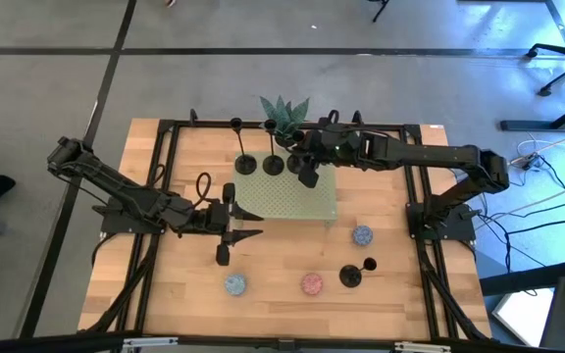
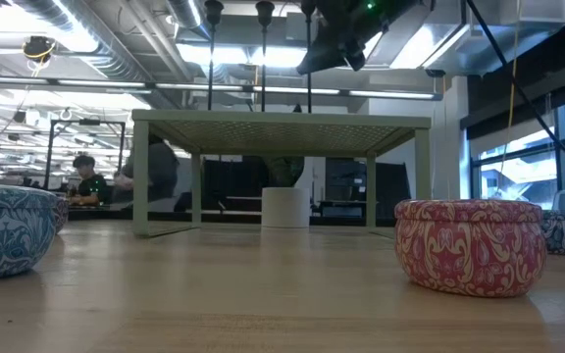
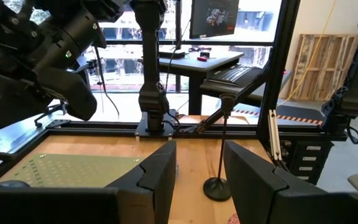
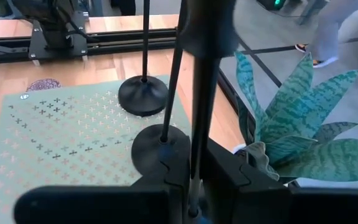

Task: Pick & Place candle stick holders
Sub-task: Put the black candle holder on the shelf

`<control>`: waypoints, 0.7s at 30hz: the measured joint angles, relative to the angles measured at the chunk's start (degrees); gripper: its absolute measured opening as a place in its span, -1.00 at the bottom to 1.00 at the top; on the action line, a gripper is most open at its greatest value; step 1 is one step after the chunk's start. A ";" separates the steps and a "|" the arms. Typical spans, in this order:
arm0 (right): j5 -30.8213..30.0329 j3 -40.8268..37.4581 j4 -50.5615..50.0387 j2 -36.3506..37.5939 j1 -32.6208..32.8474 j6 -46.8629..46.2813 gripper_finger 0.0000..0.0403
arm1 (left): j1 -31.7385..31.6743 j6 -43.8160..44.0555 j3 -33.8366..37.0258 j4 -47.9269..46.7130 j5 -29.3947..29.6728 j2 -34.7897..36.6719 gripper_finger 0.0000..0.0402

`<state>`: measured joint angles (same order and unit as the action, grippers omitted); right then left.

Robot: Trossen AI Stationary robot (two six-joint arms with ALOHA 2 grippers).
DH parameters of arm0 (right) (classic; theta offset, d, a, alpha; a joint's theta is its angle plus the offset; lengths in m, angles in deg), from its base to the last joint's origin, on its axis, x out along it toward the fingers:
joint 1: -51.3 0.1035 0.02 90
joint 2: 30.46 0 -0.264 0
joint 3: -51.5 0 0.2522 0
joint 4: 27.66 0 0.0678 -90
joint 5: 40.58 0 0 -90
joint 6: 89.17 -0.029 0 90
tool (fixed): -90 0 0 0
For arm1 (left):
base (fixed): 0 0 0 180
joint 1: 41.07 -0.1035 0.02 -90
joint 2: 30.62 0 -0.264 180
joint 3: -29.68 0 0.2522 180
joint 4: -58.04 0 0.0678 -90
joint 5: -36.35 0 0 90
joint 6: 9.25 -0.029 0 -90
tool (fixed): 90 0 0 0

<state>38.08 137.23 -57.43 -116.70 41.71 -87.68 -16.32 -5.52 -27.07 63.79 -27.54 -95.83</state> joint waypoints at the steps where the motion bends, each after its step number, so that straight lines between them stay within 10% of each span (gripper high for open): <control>1: 0.00 0.00 0.00 0.00 0.00 0.00 -0.81 | 0.00 0.00 0.00 0.00 0.00 0.00 -0.35; 21: -0.02 0.00 -0.02 0.00 0.00 4.92 -0.80 | 0.00 0.00 0.00 0.00 0.00 0.00 -0.35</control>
<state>38.06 137.23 -57.45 -116.70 41.71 -82.75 -16.32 -5.52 -27.07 63.79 -27.54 -95.83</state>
